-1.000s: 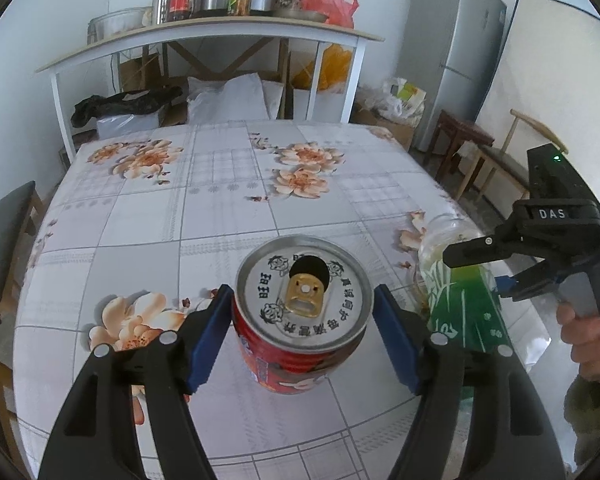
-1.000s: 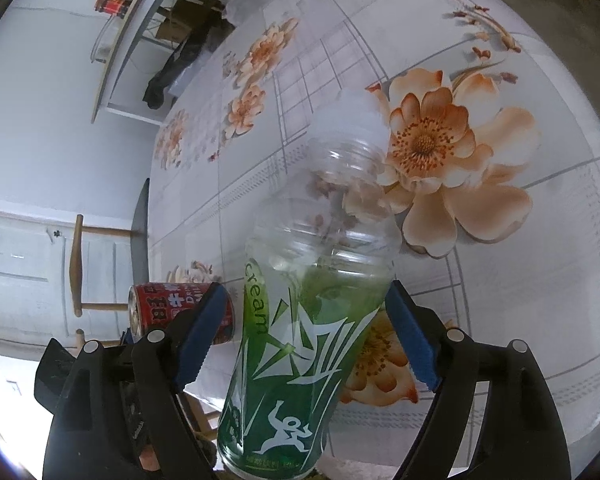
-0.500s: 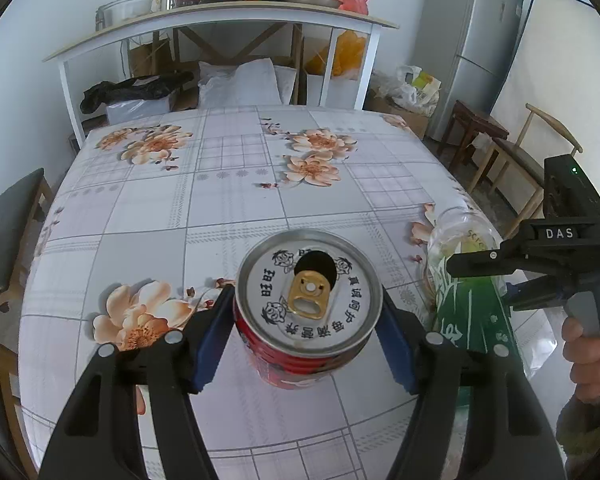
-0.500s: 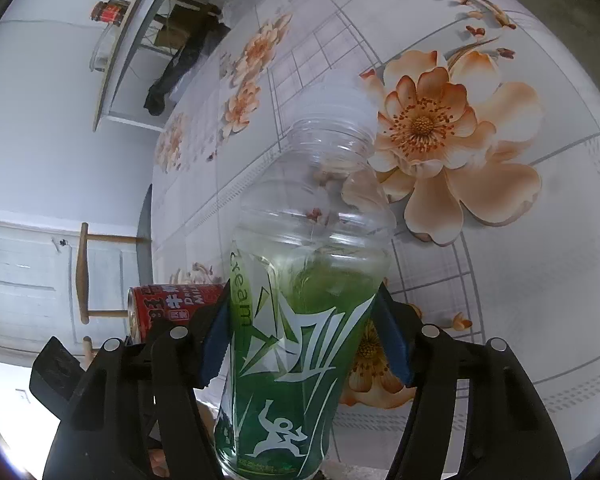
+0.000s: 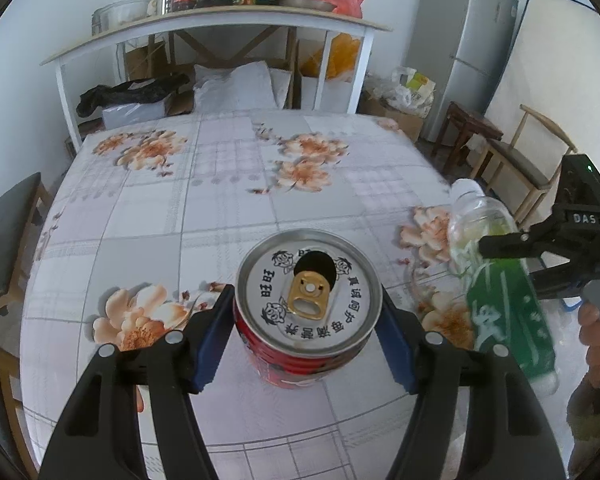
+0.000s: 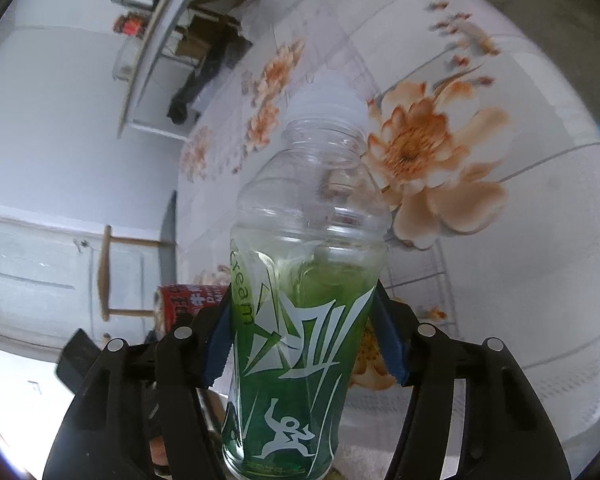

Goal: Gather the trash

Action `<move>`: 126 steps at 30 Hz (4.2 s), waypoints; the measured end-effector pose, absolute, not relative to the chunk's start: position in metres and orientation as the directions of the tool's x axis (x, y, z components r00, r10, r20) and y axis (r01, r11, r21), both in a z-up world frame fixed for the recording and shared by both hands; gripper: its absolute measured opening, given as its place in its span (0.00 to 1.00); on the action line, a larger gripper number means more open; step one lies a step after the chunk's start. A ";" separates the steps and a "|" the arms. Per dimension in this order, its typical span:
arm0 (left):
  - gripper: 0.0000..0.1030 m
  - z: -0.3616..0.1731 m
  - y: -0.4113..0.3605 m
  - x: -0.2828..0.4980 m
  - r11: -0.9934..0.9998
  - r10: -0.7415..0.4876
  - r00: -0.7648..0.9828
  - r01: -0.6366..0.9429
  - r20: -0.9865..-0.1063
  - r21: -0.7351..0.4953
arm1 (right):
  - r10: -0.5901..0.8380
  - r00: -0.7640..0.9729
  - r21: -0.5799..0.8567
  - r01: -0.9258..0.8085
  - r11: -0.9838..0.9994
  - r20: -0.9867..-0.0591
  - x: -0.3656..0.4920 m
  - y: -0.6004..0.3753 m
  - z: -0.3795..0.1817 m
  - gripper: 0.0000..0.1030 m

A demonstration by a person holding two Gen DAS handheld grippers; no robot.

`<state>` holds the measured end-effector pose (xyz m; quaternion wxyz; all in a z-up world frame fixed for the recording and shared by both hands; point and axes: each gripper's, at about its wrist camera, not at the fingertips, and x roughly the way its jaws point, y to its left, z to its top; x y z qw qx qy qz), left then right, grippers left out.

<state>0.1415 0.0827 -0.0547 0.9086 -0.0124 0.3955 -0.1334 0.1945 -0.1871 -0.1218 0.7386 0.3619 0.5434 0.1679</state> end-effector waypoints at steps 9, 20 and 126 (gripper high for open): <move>0.63 -0.008 0.024 0.155 0.883 -0.427 0.628 0.444 -0.651 -0.151 | 0.398 0.628 0.661 0.255 0.706 -0.668 0.103 -0.321 -0.056 0.56; 0.63 0.011 -0.156 0.170 0.639 -0.638 0.348 0.737 -0.687 -0.220 | 0.181 0.646 0.604 0.525 0.600 -0.741 -0.004 -0.439 -0.107 0.56; 0.95 -0.040 -0.051 0.016 0.988 -0.065 0.631 0.151 -0.773 0.040 | -0.328 0.631 -0.160 0.310 0.937 -0.703 -0.057 -0.230 -0.073 0.93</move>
